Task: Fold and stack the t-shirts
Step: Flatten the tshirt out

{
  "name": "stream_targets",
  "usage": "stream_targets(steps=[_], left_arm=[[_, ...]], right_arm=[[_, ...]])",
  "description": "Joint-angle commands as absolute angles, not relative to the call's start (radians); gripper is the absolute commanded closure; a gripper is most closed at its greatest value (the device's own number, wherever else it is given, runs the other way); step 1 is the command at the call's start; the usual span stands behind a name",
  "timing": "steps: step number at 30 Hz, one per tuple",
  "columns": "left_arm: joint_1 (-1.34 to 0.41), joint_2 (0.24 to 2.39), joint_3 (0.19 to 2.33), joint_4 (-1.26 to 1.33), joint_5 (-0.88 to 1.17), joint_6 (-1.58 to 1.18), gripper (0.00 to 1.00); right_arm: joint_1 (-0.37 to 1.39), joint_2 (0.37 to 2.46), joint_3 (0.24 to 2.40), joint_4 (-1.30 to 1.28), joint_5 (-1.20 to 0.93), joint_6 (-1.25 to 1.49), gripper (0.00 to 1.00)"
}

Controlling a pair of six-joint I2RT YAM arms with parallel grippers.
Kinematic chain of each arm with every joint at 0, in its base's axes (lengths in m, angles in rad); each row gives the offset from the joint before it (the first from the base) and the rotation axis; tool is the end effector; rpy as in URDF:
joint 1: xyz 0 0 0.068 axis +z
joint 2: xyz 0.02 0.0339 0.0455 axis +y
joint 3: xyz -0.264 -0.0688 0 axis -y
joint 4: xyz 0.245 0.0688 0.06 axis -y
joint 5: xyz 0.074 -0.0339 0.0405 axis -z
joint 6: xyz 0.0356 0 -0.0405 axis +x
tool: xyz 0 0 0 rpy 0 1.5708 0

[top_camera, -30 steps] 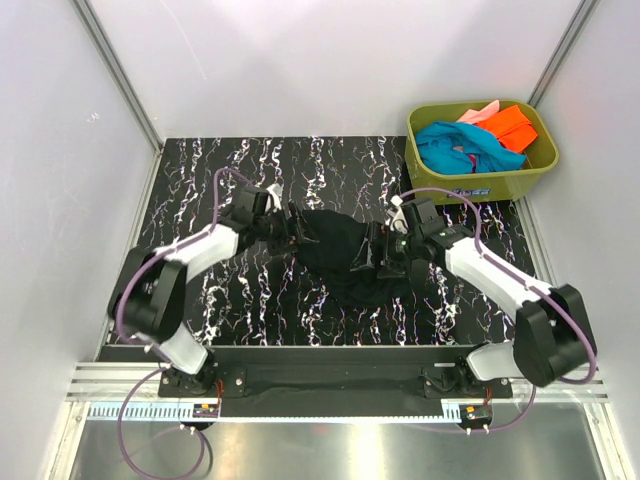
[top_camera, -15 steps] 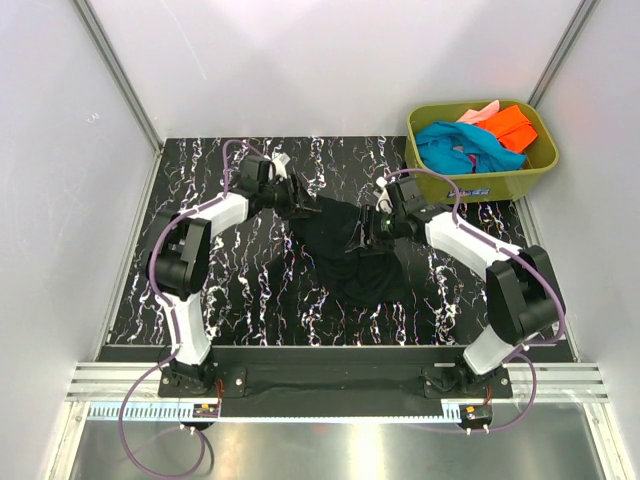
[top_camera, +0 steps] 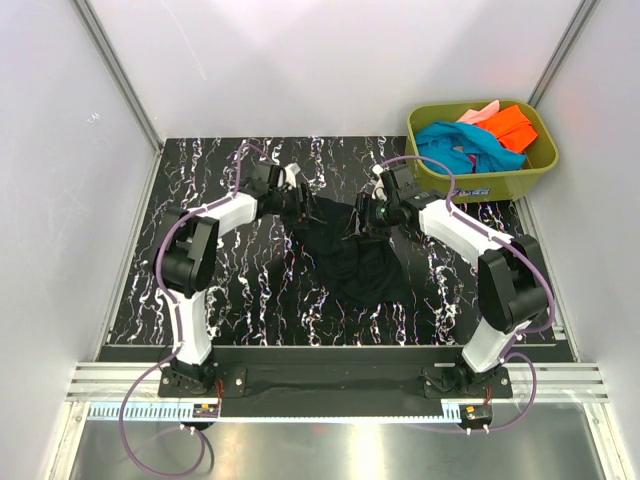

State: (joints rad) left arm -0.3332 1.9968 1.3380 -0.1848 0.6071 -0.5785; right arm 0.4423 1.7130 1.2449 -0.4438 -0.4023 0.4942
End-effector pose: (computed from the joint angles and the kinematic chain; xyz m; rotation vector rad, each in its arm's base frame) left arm 0.3980 -0.1592 0.1742 -0.0102 2.5357 -1.1299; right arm 0.3271 0.1703 0.2334 -0.1135 2.5989 0.8727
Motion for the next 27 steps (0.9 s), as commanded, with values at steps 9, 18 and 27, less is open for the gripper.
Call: stream_targets(steps=[9, 18, 27], left_arm=[[-0.420, 2.023, 1.336, -0.284, 0.425, -0.505, 0.51], [-0.425, 1.797, 1.377, -0.382, 0.385, -0.466, 1.00], [-0.589, 1.424, 1.489, -0.646, 0.359, -0.492, 1.00]], right_arm=[[0.440, 1.706, 1.190, -0.325, -0.402, 0.503, 0.46], [0.437, 1.566, 1.267, -0.443, -0.319, 0.479, 1.00], [0.321, 1.279, 1.479, -0.785, -0.135, 0.445, 1.00]])
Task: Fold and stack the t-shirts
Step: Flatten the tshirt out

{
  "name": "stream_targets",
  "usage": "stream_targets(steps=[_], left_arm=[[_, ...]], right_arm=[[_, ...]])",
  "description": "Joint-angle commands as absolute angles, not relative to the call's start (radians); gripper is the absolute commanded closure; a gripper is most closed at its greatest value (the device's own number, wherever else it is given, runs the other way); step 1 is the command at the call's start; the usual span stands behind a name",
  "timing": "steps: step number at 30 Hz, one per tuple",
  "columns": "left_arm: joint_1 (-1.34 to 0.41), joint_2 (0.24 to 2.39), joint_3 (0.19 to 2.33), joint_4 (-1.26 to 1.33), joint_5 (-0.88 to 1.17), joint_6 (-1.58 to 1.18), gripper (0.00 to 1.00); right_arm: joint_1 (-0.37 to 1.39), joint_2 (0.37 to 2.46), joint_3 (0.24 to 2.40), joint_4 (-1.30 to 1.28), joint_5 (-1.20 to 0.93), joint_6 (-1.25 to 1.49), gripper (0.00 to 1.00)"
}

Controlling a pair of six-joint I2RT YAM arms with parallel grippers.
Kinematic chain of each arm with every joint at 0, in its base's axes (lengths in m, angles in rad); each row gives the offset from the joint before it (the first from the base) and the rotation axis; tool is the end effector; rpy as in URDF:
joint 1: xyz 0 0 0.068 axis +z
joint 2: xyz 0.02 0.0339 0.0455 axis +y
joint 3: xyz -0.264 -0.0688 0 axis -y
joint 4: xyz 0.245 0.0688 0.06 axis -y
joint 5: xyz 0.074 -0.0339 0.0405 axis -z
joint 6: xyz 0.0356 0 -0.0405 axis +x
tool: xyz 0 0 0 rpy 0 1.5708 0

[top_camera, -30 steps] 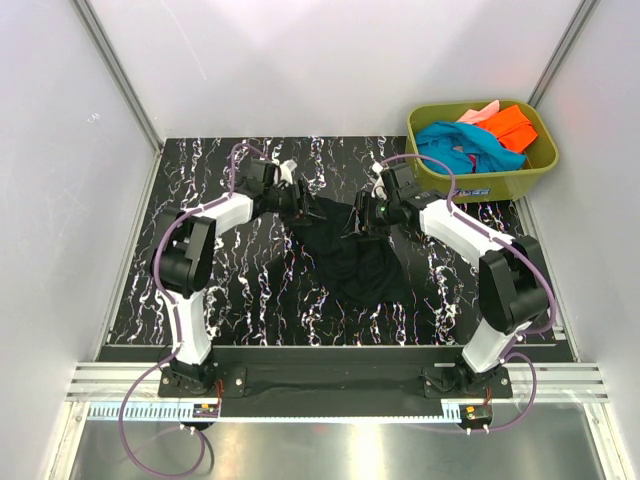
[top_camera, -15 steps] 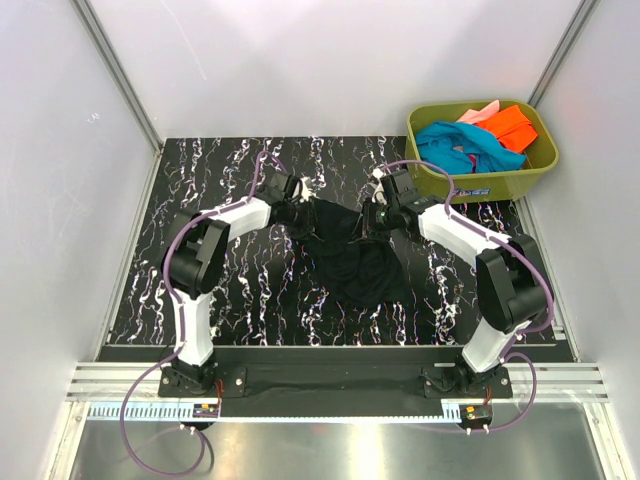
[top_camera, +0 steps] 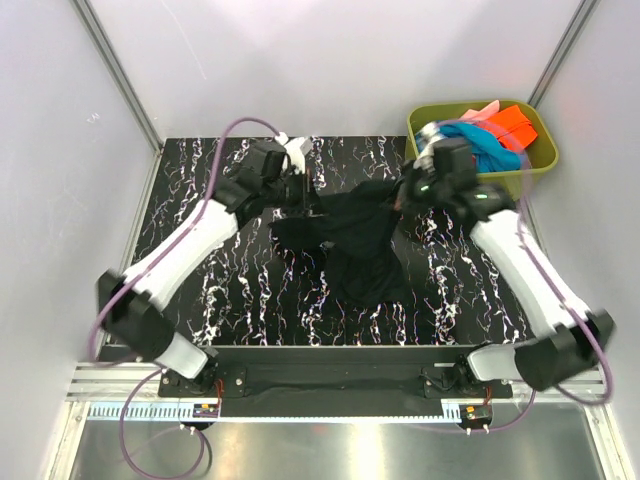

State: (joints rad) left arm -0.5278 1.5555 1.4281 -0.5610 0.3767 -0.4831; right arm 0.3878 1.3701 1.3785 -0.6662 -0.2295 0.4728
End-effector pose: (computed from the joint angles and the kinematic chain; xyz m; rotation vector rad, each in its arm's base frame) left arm 0.2952 -0.1872 0.3378 0.2669 2.3702 -0.9394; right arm 0.2727 0.1201 0.3678 -0.0324 2.3075 0.7134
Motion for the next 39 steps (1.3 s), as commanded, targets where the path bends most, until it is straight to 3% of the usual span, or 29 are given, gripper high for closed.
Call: stream_targets(steps=[1, 9, 13, 16, 18, 22, 23, 24, 25, 27, 28, 31, 33, 35, 39], left_arm=[[-0.624, 1.398, 1.493, -0.655, 0.368, -0.508, 1.00], [-0.876, 1.172, 1.482, -0.673, 0.270, -0.663, 1.00], [-0.948, 1.016, 1.390, -0.702, 0.125, -0.712, 1.00], [-0.946, 0.928, 1.293, -0.764, -0.027, -0.771, 1.00], [-0.942, 0.861, 1.255, -0.860, -0.183, -0.808, 0.94], [-0.898, 0.778, 1.169, -0.972, -0.366, -0.942, 0.89], [-0.878, 0.756, 1.145, -0.983, -0.380, -0.952, 0.87], [-0.821, 0.752, 1.115, -0.992, -0.387, -0.954, 0.72], [-0.786, 0.755, 1.068, -1.003, -0.377, -0.953, 0.54], [-0.639, 0.794, 1.052, -1.051, -0.312, -0.931, 0.19], [-0.602, 0.810, 1.060, -1.060, -0.292, -0.870, 0.13], [-0.557, 0.851, 1.144, -1.143, -0.354, -0.824, 0.03], [-0.557, 0.844, 1.176, -1.138, -0.371, -0.792, 0.03], [-0.557, 0.842, 1.177, -1.086, -0.330, -0.714, 0.06], [-0.558, 0.917, 1.143, -0.901, -0.048, -0.585, 0.19]], right_arm=[[0.304, 1.264, 1.503, -0.826, -0.137, 0.443, 1.00], [0.245, 1.161, 1.830, -0.980, -0.087, 0.364, 1.00], [0.245, 1.173, 1.914, -0.908, -0.243, 0.334, 1.00], [0.245, 1.294, 1.965, -0.836, -0.396, 0.379, 1.00], [0.261, 1.360, 1.970, -0.717, -0.484, 0.437, 1.00], [0.394, 1.663, 2.046, -0.611, -0.567, 0.517, 1.00], [0.417, 1.731, 2.068, -0.583, -0.593, 0.540, 0.98], [0.457, 1.802, 2.100, -0.546, -0.619, 0.567, 0.93], [0.471, 1.947, 2.174, -0.525, -0.677, 0.628, 0.78], [0.503, 2.079, 2.273, -0.559, -0.677, 0.652, 0.64], [0.508, 2.186, 2.386, -0.598, -0.645, 0.632, 0.60], [0.505, 2.291, 2.512, -0.786, -0.577, 0.585, 0.50], [0.505, 2.275, 2.478, -0.874, -0.551, 0.543, 0.43], [0.505, 2.182, 2.322, -0.913, -0.510, 0.464, 0.39], [0.505, 1.871, 1.918, -0.904, -0.364, 0.348, 0.37]])
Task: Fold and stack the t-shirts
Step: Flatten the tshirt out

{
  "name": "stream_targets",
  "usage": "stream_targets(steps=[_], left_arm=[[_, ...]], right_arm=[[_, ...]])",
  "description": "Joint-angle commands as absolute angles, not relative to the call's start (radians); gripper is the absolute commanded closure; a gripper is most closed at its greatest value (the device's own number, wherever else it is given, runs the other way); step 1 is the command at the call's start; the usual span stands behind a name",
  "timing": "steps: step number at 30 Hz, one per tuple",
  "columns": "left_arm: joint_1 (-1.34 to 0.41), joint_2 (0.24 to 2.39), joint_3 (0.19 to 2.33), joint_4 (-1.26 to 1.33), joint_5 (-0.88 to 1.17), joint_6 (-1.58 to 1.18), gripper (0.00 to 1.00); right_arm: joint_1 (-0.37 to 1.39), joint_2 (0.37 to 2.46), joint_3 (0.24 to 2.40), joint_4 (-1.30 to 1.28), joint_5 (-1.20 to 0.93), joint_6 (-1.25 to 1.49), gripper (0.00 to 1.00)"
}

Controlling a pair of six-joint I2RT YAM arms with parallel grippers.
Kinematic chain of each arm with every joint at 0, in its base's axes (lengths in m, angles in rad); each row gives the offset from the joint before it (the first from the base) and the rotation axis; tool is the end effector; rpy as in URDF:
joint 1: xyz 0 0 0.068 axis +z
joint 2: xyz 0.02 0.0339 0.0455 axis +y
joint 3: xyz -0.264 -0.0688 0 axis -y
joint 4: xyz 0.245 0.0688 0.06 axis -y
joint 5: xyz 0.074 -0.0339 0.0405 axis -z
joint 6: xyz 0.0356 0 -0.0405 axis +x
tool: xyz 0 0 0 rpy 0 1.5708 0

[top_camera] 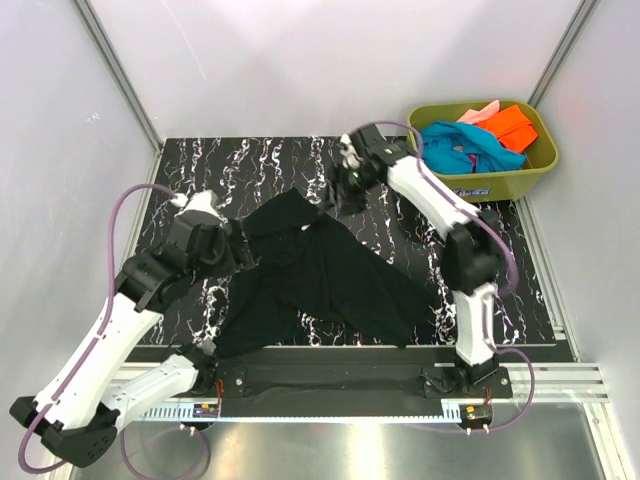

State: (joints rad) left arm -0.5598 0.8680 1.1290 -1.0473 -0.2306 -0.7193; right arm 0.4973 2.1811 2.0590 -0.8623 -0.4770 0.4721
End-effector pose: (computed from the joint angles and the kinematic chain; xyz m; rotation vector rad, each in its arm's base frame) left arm 0.1292 -0.0713 0.3592 -0.3004 2.3407 -0.3629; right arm 0.4143 0.2435 0.2716 -0.2307 2.6802 0.9545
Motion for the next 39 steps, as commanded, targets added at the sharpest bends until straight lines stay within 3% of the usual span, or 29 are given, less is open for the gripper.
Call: stream_targets(steps=[1, 7, 12, 15, 17, 23, 32, 36, 39], left_arm=[[-0.557, 0.960, 1.132, -0.881, -0.019, -0.583, 0.20], [-0.557, 1.161, 1.075, -0.775, 0.064, -0.563, 0.21], [-0.552, 1.337, 1.063, -0.683, 0.006, -0.520, 0.15], [-0.535, 1.423, 1.054, -0.663, 0.003, -0.485, 0.15], [-0.532, 1.456, 1.049, -0.654, -0.027, -0.468, 0.15], [-0.528, 1.517, 1.029, -0.598, -0.103, -0.422, 0.16], [-0.497, 1.656, 1.055, -0.574, -0.094, -0.384, 0.19], [-0.491, 1.695, 1.058, -0.552, -0.097, -0.373, 0.20], [-0.476, 1.723, 1.069, -0.532, -0.086, -0.359, 0.30]], right_arm=[[0.505, 1.824, 1.769, -0.900, -0.362, 0.341, 0.38], [0.508, 1.502, 1.238, -0.830, -0.350, 0.423, 0.43], [0.523, 1.332, 0.981, -0.784, -0.318, 0.521, 0.43], [0.531, 1.269, 0.896, -0.792, -0.310, 0.577, 0.37], [0.537, 1.246, 0.862, -0.796, -0.319, 0.592, 0.29], [0.575, 1.235, 0.781, -0.746, -0.308, 0.623, 0.30], [0.678, 1.385, 0.833, -0.721, -0.232, 0.660, 0.28], [0.686, 1.391, 0.793, -0.683, -0.189, 0.696, 0.16], [0.690, 1.423, 0.785, -0.654, -0.140, 0.709, 0.16]])
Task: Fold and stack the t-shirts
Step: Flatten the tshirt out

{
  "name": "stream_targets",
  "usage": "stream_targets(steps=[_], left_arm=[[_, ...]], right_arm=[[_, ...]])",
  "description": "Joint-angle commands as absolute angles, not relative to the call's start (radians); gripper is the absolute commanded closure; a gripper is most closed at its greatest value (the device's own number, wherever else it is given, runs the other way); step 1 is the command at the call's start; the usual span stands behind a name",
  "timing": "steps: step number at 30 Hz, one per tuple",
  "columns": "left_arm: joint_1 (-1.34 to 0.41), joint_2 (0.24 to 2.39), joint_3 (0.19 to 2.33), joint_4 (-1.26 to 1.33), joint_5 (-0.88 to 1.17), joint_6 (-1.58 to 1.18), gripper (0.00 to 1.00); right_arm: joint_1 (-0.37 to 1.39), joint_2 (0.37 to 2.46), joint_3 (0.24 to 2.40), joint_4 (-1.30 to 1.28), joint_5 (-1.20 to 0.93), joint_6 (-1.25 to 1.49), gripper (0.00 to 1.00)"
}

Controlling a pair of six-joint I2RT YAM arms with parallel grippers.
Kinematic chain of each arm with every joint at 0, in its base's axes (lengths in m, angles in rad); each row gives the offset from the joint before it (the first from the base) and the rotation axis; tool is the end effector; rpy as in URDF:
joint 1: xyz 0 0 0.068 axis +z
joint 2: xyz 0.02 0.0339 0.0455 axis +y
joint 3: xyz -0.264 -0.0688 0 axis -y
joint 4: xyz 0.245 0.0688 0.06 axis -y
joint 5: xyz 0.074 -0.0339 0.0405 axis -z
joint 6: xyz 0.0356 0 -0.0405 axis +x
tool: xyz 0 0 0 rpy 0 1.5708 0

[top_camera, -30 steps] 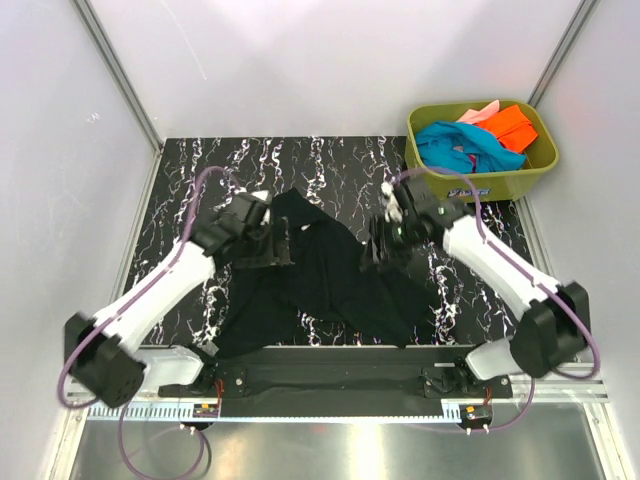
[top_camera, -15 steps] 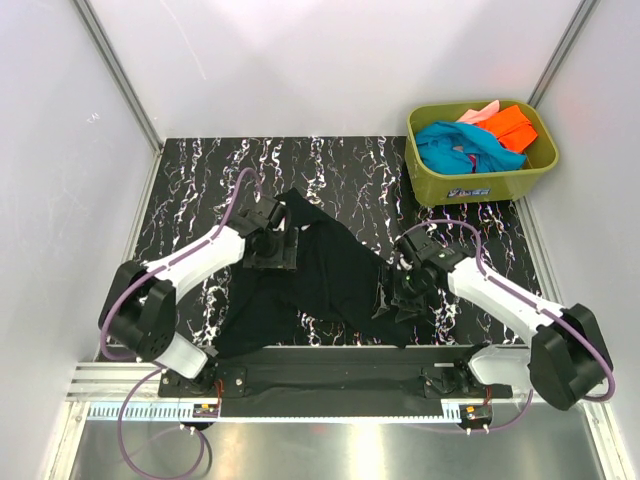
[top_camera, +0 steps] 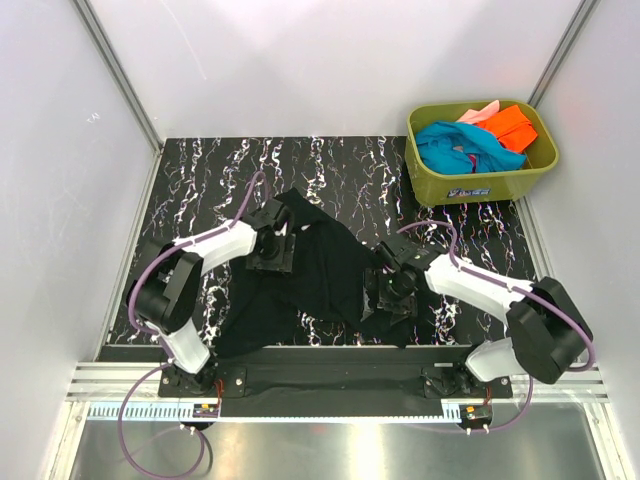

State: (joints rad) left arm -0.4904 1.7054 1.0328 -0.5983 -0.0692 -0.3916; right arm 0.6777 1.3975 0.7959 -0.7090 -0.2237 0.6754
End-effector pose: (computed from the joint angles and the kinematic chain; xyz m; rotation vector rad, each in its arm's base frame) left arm 0.2806 -0.1470 0.1648 0.1254 2.8369 -0.0942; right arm 0.1808 0.1556 0.1793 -0.0481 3.0355 0.5145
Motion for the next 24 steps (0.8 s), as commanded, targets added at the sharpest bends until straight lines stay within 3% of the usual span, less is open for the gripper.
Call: stream_targets(steps=[1, 2, 3, 6, 7, 9, 10, 12, 14, 15, 16, 24], left_arm=[[-0.471, 1.729, 1.078, -0.526, -0.080, -0.356, 0.35], [-0.468, 1.735, 1.083, -0.525, -0.074, -0.350, 0.38], [-0.465, 1.749, 1.089, -0.525, -0.069, -0.347, 0.49], [-0.456, 1.762, 1.101, -0.517, -0.054, -0.336, 0.62], [-0.451, 1.763, 1.106, -0.515, -0.049, -0.333, 0.72], [-0.446, 1.758, 1.114, -0.523, -0.043, -0.327, 0.81], [-0.443, 1.744, 1.118, -0.538, -0.037, -0.324, 0.91], [-0.439, 1.714, 1.124, -0.569, -0.034, -0.324, 0.99], [-0.439, 1.634, 1.120, -0.595, -0.026, -0.333, 1.00], [-0.439, 1.602, 1.118, -0.610, -0.022, -0.339, 1.00], [-0.439, 1.568, 1.114, -0.645, -0.009, -0.345, 1.00], [-0.439, 1.093, 1.144, -0.842, 0.025, -0.440, 1.00]], right_arm=[[0.690, 1.437, 0.787, -0.643, -0.126, 0.712, 0.17], [0.692, 1.462, 0.791, -0.637, -0.103, 0.716, 0.18], [0.695, 1.476, 0.795, -0.635, -0.091, 0.719, 0.21], [0.698, 1.526, 0.799, -0.615, -0.055, 0.733, 0.29], [0.698, 1.537, 0.802, -0.615, -0.034, 0.735, 0.33], [0.698, 1.558, 0.818, -0.621, -0.011, 0.735, 0.43], [0.698, 1.560, 0.824, -0.632, -0.005, 0.732, 0.46], [0.698, 1.539, 0.845, -0.647, 0.018, 0.719, 0.63], [0.698, 1.504, 0.877, -0.687, 0.034, 0.697, 0.79], [0.698, 1.491, 0.891, -0.704, 0.040, 0.686, 0.93], [0.698, 1.482, 0.908, -0.745, 0.058, 0.672, 0.99], [0.693, 1.241, 1.118, -0.959, 0.190, 0.578, 1.00]])
